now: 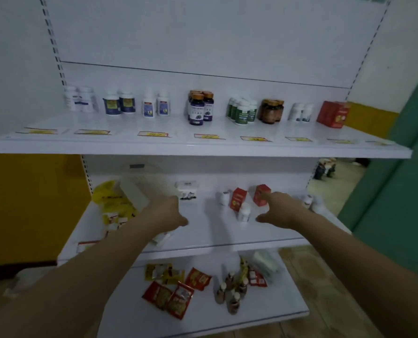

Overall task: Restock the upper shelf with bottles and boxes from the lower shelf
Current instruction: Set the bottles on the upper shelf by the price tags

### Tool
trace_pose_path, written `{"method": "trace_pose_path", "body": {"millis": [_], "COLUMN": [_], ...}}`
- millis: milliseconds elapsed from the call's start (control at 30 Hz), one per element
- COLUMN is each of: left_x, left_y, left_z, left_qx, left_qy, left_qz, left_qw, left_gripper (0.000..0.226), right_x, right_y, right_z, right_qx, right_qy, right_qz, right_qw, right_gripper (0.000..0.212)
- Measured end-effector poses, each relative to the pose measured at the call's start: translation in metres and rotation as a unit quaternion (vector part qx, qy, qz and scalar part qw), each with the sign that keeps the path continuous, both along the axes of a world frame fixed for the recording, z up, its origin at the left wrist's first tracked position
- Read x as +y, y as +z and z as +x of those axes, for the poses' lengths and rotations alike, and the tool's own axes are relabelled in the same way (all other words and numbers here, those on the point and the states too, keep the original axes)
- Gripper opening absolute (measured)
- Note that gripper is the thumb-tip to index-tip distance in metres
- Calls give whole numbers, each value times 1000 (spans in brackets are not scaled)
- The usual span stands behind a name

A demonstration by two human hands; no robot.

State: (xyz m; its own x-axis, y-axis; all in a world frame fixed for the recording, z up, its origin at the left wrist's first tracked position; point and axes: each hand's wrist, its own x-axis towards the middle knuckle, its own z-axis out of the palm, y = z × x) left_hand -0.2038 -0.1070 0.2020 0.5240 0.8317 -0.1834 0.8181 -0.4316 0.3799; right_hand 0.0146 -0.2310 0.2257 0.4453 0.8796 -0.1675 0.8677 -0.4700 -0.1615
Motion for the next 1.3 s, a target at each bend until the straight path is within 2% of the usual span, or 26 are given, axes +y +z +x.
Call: {"method": "trace_pose_path", "body": {"millis": [233,433,767,967,1100,1200,1300], "left_x": [-3,15,61,90,107,121,132], "left_y": [-51,-87,-147,-203,-240,-259,-272], "left_z": [75,149,283,336,359,376,392], "left_qx": [31,7,-41,-69,-115,-193,-266], "left_qy": [-60,-58,56,105,110,125,144], "left_qz": [-54,-74,-121,-108,-74,-84,-116], "left_qw": [996,996,990,986,984,970,946], "left_gripper": [62,57,75,81,84,77,65], "right_x": [-20,1,91,164,209,235,250], "right_y": [-54,-89,-150,-192,-222,-241,-263], "right_z": [56,126,277,325,340,352,363], "right_qx": [29,55,83,89,78,86,117], "right_qy": [-55,-57,-21,-37,-69,-89,-95], "right_qz": [-39,-60,-42,22,78,103,114], "right_qw": [997,995,995,995,991,987,982], "right_gripper": [70,70,72,75,76,81,66]}}
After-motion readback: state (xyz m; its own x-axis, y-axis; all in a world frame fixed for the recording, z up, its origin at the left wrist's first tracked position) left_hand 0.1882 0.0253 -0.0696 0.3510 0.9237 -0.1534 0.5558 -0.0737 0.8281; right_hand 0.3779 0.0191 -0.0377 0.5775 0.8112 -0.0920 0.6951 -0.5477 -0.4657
